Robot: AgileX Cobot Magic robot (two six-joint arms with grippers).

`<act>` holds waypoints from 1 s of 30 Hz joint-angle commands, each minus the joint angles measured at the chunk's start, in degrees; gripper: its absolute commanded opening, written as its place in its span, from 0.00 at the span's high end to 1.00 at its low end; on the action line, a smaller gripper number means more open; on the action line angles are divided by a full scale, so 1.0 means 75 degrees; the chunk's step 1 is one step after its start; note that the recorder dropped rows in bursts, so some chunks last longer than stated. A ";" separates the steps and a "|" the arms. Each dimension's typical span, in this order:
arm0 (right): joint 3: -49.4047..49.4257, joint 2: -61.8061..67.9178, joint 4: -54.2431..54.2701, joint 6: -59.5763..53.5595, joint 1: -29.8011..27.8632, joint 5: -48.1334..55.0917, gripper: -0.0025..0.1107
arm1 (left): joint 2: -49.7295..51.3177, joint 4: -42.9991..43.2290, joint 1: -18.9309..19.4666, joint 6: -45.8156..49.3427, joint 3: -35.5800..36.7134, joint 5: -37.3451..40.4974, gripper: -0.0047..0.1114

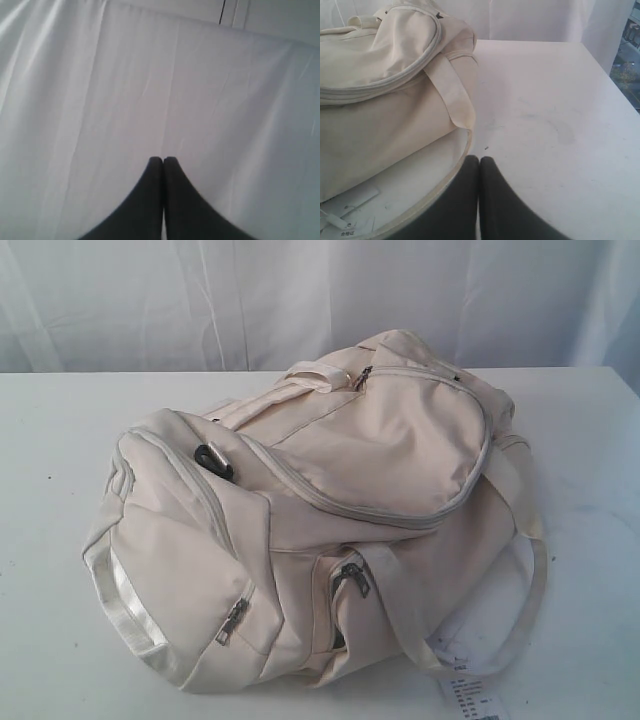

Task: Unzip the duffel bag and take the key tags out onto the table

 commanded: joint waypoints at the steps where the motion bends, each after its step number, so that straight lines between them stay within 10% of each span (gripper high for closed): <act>1: 0.0053 -0.0048 0.0012 -0.0004 -0.0063 -0.0021 0.98 | 0.1171 -0.0009 -0.0041 0.0093 -0.1867 0.3511 0.96; 4: 0.0053 -0.0048 0.0011 -0.0004 -0.0063 -0.0371 0.98 | 0.2481 -0.0556 -0.0313 0.1230 -0.2598 0.6117 0.96; 8: 0.0053 -0.0048 0.1122 0.0588 -0.0063 -0.1512 0.98 | 0.4695 -0.5630 -0.1134 0.5975 -0.2962 0.8781 0.96; 11: 0.0053 -0.0048 0.1540 0.0930 -0.0063 -0.3499 0.98 | 0.6461 -0.7029 -0.1376 0.7425 -0.3467 0.9888 0.96; 16: 0.0053 -0.0048 0.1702 0.3562 -0.0063 -0.5272 0.98 | 0.7979 -0.5880 -0.2559 0.7686 -0.5103 0.9638 0.96; 23: 0.0053 -0.0048 0.1702 0.1619 -0.0063 -0.5604 0.98 | 0.9711 -0.2470 -0.4621 0.6154 -0.7196 0.9498 0.96; 30: 0.0053 -0.0048 0.1841 0.1622 -0.0063 -0.5146 0.98 | 1.0923 -0.2140 -0.5807 0.6795 -0.7467 0.8152 0.85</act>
